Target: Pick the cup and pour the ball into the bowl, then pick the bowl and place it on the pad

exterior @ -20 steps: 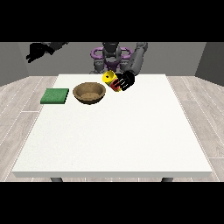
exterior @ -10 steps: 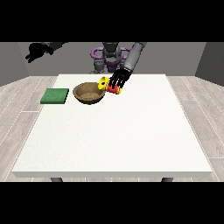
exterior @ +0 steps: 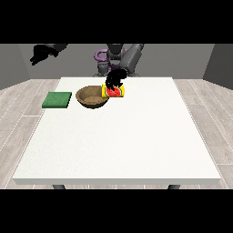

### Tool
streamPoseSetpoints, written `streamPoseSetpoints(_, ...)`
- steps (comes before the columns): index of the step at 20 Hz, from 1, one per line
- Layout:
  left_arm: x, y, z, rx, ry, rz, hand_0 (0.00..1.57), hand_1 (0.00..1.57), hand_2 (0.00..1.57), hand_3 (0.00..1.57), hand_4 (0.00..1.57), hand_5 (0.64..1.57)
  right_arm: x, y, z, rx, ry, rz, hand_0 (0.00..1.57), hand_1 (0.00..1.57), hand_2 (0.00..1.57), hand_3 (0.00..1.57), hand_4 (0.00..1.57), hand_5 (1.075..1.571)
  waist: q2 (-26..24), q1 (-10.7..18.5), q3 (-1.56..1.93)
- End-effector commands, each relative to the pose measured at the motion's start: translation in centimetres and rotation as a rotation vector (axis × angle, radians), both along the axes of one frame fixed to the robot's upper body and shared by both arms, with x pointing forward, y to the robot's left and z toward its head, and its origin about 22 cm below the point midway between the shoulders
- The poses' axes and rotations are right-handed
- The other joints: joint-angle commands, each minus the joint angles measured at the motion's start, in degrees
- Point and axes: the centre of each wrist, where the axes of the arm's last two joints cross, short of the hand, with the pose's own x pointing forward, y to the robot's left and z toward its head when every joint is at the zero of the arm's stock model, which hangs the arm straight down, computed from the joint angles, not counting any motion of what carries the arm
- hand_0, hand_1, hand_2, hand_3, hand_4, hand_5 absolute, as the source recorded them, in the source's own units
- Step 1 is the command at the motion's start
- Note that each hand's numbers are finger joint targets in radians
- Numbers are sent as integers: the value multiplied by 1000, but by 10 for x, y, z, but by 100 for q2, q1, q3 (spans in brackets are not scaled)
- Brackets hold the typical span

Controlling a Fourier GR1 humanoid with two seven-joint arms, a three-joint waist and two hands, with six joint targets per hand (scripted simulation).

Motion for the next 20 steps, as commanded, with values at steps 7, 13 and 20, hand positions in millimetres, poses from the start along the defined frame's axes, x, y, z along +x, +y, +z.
streamPoseSetpoints(7, -12, -38, 2, 399, -82, -13, 1525, 1525, 1571, 1571, 1503, 1177, 22, 21, 16, -5, -29, 53, 0, 0, 348, 616, 580, 1565, 253, -339, -6)
streamPoseSetpoints(13, -13, -51, 12, 502, -111, -7, 1526, 1526, 1571, 1571, 1478, 1209, 16, 23, -2, 19, -25, 39, 0, 0, 363, 647, 583, 1564, 151, -203, -10)
streamPoseSetpoints(20, -30, -81, 26, 508, -82, -60, 1527, 1527, 1571, 1571, 1490, 1207, 11, 15, -23, 20, 46, 8, 0, 0, 338, 598, 576, 1563, -231, 20, -10)
